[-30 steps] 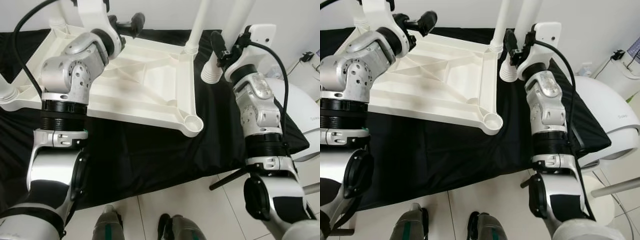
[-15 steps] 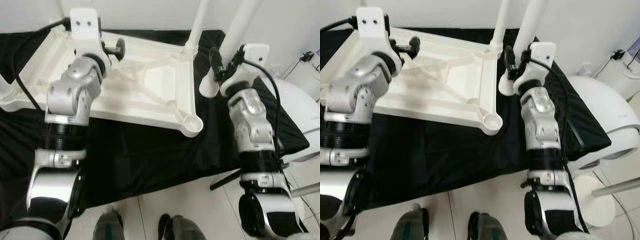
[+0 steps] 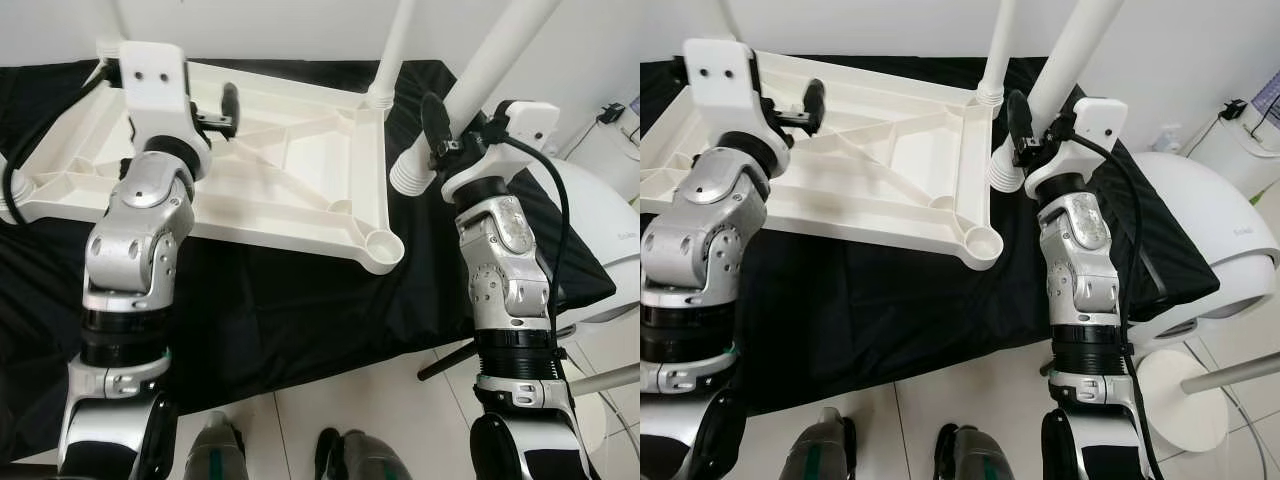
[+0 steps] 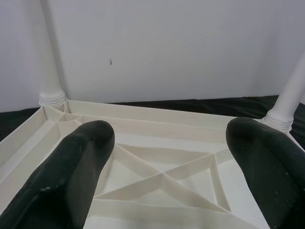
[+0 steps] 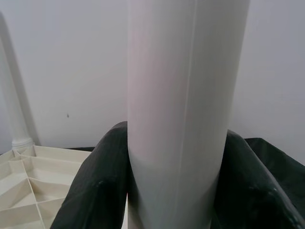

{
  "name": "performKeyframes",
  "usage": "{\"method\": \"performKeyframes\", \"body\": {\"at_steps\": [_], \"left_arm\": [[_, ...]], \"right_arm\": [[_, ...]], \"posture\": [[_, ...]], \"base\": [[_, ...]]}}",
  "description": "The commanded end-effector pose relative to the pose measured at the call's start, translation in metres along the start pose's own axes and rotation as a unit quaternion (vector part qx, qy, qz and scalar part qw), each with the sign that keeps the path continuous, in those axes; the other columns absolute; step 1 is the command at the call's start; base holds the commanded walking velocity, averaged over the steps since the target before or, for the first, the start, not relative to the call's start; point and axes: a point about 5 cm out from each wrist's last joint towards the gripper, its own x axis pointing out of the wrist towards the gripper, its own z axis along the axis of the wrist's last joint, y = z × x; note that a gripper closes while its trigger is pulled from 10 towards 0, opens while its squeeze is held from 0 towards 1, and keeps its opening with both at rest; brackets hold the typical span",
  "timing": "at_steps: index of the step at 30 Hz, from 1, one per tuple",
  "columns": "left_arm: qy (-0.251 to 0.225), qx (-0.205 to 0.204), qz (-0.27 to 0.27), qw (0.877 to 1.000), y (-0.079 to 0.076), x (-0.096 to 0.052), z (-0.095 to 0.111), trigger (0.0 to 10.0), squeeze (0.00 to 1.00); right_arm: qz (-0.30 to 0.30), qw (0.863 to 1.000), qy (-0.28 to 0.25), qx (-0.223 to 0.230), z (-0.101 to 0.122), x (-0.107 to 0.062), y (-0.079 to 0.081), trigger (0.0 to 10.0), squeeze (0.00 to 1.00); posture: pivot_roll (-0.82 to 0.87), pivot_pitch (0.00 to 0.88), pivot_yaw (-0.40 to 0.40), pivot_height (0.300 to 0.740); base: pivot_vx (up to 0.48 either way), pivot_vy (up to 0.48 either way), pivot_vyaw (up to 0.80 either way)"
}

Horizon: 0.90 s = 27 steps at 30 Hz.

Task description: Building children table

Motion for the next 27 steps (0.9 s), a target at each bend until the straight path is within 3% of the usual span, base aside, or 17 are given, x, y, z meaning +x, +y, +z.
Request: {"method": "performKeyframes", "body": {"at_steps": [1, 9, 12, 19, 27], "left_arm": [[0.007, 0.016, 0.066, 0.998, 0.003, -0.003, -0.006, 10.0, 0.0], [-0.004, 0.021, 0.045, 0.999, -0.001, -0.008, -0.02, 10.0, 0.0], [-0.041, 0.039, 0.081, 0.995, 0.007, -0.014, -0.02, 10.0, 0.0], [-0.052, 0.049, 0.137, 0.988, 0.02, -0.022, -0.022, 10.0, 0.0], [-0.044, 0.066, 0.131, 0.988, 0.017, -0.025, -0.036, 10.0, 0.0]], "right_arm": [[0.014, 1.0, 0.0, 0.005, 0.001, 0.0, 0.004, 10.0, 0.0], [0.046, 0.999, 0.003, -0.006, -0.003, -0.005, 0.01, 10.0, 0.0], [0.044, 0.999, 0.014, -0.012, -0.008, -0.015, 0.011, 10.0, 0.0], [0.031, 0.999, 0.01, -0.009, -0.008, -0.02, 0.01, 10.0, 0.0], [0.035, 0.999, 0.017, -0.014, -0.015, -0.024, 0.013, 10.0, 0.0]], "posture": [[0.06, 0.105, -0.123, 0.74], [0.06, 0.115, -0.117, 0.74], [0.06, 0.109, -0.1, 0.74], [0.06, 0.093, -0.091, 0.74], [0.07, 0.078, -0.084, 0.74]], "base": [[0.0, 0.0, 0.0], [0.0, 0.0, 0.0], [0.0, 0.0, 0.0], [0.0, 0.0, 0.0], [0.0, 0.0, 0.0]]}}
